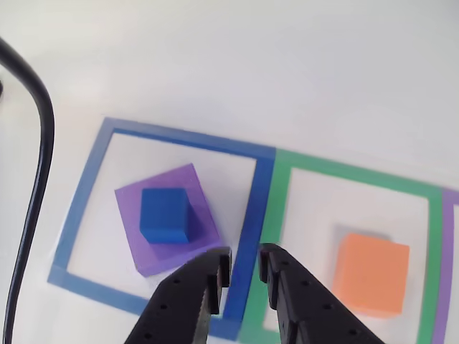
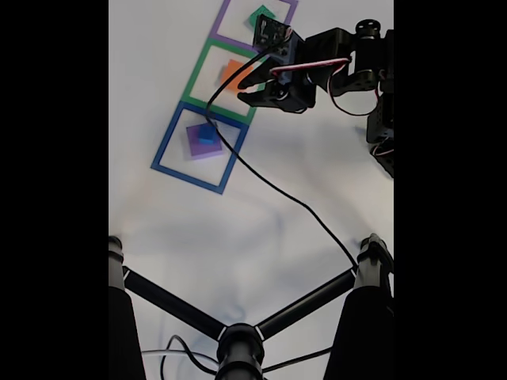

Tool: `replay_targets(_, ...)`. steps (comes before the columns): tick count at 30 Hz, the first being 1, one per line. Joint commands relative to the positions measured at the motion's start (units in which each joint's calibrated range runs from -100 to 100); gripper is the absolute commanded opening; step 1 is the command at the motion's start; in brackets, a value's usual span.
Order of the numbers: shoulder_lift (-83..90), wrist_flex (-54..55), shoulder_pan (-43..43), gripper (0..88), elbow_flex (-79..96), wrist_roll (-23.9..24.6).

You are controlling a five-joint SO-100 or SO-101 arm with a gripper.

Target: Tower of hanoi

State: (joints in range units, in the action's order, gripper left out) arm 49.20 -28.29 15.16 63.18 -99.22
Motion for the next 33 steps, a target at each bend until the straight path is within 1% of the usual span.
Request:
replay_targets(1, -1.8, 7.5, 1.5, 0.4, 0.2, -0.8)
replay_targets(4, -1.9, 12.7, 0.7, 2.0, 3.7, -0.8)
replay_targets(8, -1.5, 23.4, -0.6, 17.7, 12.1, -0.8)
replay_targets(11, -1.3, 31.7, -0.5, 22.0, 17.8, -0.8)
replay_targets(19, -4.8, 46.0, 1.7, 25.2, 24.9, -0.8)
replay_targets(27, -19.9, 59.5, 3.4, 25.2, 21.6, -0.8)
replay_targets(33, -31.6, 67.3, 3.4, 24.9, 17.6, -0.8)
